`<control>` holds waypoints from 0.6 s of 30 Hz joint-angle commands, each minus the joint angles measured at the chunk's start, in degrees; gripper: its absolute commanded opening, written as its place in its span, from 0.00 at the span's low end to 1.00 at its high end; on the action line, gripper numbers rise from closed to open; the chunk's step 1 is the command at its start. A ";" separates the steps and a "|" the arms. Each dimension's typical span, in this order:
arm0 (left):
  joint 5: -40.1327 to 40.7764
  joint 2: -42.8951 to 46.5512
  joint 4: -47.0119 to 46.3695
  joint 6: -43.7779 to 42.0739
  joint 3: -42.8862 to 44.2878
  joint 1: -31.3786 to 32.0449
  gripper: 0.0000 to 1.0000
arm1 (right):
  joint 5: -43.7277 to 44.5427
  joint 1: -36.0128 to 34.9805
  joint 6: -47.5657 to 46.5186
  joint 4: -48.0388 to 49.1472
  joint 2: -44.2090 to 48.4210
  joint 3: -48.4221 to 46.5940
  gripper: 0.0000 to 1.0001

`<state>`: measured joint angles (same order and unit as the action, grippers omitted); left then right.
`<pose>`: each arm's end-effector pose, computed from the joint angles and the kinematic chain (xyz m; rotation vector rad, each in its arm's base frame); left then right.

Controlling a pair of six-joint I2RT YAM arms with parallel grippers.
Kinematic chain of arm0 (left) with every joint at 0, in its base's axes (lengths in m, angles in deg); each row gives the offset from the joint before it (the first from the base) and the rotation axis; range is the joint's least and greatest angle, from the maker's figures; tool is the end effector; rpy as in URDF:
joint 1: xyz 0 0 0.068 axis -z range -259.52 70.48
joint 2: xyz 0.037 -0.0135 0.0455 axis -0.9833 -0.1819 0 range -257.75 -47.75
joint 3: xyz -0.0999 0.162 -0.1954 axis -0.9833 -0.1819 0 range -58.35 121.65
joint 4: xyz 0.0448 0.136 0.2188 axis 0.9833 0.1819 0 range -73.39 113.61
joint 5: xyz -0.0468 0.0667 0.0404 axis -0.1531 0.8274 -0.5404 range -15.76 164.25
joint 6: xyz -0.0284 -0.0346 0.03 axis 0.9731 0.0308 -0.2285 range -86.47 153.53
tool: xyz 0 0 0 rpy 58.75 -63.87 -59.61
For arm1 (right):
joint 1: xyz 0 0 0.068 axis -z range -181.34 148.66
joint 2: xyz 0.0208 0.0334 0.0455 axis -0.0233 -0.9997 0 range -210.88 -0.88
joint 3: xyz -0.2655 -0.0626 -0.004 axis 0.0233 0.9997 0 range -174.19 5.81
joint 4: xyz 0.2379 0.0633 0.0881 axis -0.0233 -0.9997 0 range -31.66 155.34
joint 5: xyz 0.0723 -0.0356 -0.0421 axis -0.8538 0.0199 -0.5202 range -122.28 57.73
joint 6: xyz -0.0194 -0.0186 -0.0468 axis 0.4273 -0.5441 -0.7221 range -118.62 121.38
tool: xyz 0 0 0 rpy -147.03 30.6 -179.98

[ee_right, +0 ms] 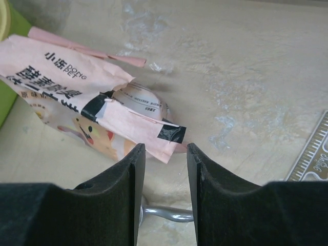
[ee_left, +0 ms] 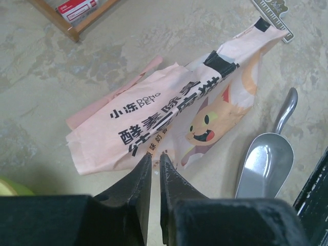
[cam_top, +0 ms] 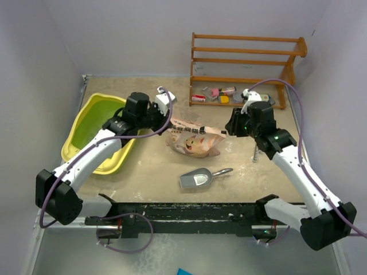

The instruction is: Fill the litter box with clean litter

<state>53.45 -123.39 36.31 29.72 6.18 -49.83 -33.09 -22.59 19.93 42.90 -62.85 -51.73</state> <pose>0.2533 -0.1588 0.3259 0.8248 1.9718 -0.6504 0.2260 0.0884 0.3379 -0.0579 2.0688 0.4467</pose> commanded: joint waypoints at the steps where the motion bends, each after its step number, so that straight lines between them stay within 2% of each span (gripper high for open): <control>1: 4.01 1.13 3.40 4.89 3.08 0.11 0.13 | 1.80 0.95 4.76 -4.81 3.62 -4.26 0.40; 5: 3.01 5.78 1.51 6.22 -1.78 0.10 0.12 | 2.45 0.95 6.56 -9.39 9.27 -3.22 0.40; 8: 2.71 8.36 1.34 7.11 -2.77 0.10 0.16 | 10.00 1.00 8.84 -16.62 11.75 -3.80 0.40; 11: 4.11 9.51 0.99 8.46 -2.58 0.10 0.17 | 16.57 1.17 11.32 -24.47 9.41 -5.95 0.39; 14: 5.23 9.78 1.23 9.82 -2.14 -0.07 0.19 | 18.29 3.38 12.25 -30.32 2.86 -8.14 0.51; 18: 3.63 11.01 0.16 11.90 -2.61 -0.31 0.22 | 11.89 11.74 11.09 -31.16 -2.08 -9.22 0.60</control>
<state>57.58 -114.10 39.26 38.35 3.23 -49.85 -19.74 -17.46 30.11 17.24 -60.36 -59.45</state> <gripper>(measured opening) 0.215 0.570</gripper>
